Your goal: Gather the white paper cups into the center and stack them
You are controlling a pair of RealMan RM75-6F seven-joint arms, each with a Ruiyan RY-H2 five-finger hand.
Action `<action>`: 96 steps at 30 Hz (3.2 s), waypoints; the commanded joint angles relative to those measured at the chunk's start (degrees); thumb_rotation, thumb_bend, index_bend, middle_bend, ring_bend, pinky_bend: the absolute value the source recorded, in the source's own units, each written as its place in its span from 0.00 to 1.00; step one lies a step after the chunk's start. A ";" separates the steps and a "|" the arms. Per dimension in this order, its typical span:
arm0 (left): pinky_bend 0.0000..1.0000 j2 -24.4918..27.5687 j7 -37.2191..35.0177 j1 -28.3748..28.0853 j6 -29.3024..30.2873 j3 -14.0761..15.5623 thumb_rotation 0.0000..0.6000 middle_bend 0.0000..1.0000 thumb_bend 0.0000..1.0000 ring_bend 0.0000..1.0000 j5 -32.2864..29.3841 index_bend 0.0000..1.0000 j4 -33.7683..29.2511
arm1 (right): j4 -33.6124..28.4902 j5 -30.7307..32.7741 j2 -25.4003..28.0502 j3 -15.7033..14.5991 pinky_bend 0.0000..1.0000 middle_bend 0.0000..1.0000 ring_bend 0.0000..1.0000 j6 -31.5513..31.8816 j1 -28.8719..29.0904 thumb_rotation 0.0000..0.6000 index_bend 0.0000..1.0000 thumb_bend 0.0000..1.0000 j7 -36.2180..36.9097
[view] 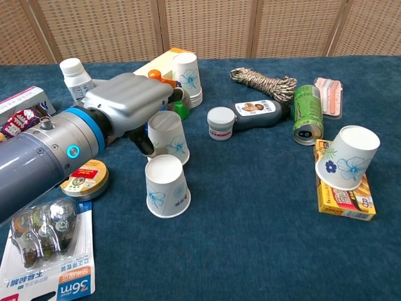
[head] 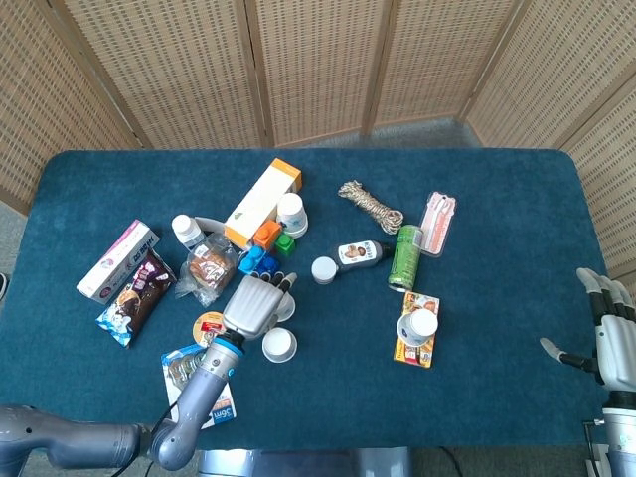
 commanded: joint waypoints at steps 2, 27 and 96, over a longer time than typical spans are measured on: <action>0.57 -0.50 -0.34 -0.11 -0.08 0.15 1.00 0.39 0.29 0.46 -0.21 0.20 0.37 | 0.00 0.01 0.02 0.00 0.00 0.00 0.00 -0.04 0.02 1.00 0.00 0.10 -0.02; 0.43 2.65 -4.79 1.05 1.36 1.14 1.00 0.00 0.28 0.10 2.69 0.00 -2.02 | -0.06 -0.22 -0.10 -0.16 0.00 0.00 0.00 0.11 -0.01 1.00 0.00 0.10 -0.34; 0.00 47.12 -40.17 32.35 21.50 19.47 1.00 0.00 0.28 0.00 32.94 0.00 -15.18 | -1.95 -4.24 -1.88 -2.87 0.00 0.00 0.00 0.27 0.43 1.00 0.00 0.10 -6.30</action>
